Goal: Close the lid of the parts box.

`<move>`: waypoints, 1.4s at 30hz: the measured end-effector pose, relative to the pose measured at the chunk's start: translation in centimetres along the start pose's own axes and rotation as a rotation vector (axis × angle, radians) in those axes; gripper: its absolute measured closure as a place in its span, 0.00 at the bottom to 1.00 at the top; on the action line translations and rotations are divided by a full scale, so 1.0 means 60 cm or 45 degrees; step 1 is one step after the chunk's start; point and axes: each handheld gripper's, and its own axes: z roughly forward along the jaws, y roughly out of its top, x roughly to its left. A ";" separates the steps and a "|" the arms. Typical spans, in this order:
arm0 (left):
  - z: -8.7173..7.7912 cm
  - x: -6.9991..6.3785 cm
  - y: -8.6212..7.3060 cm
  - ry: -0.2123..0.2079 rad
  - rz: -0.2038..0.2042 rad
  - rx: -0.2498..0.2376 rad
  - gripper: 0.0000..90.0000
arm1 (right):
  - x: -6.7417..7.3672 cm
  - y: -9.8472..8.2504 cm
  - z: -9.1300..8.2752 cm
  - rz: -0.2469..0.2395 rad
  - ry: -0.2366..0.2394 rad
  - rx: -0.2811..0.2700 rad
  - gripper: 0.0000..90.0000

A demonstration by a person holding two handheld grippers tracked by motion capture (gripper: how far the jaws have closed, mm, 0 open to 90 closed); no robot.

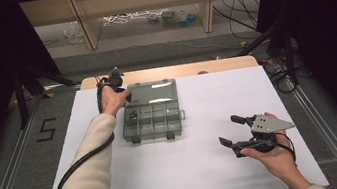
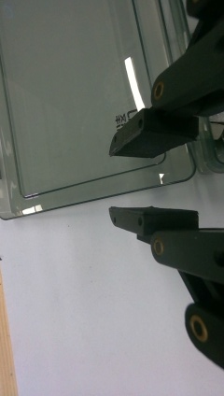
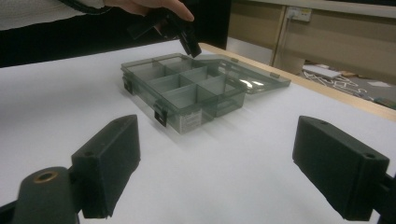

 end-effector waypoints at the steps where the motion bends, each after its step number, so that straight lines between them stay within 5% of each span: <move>1: 0.001 0.000 0.000 -0.003 -0.006 0.000 0.73 | 0.000 0.000 0.000 -0.002 0.004 0.001 0.18; 17: 0.006 0.000 -0.002 0.005 -0.029 0.059 0.88 | 0.001 0.000 0.000 0.002 0.001 0.002 0.18; 28: 0.003 0.000 0.001 0.024 -0.124 0.098 0.97 | 0.001 0.001 -0.001 0.002 0.011 0.005 0.18; 33: 0.004 -0.004 0.000 0.045 -0.178 0.083 0.99 | 0.001 0.001 0.000 0.001 0.007 0.007 0.18; 42: 0.001 -0.005 -0.015 0.042 -0.188 0.002 1.00 | -0.002 -0.001 0.002 0.000 0.007 0.018 0.18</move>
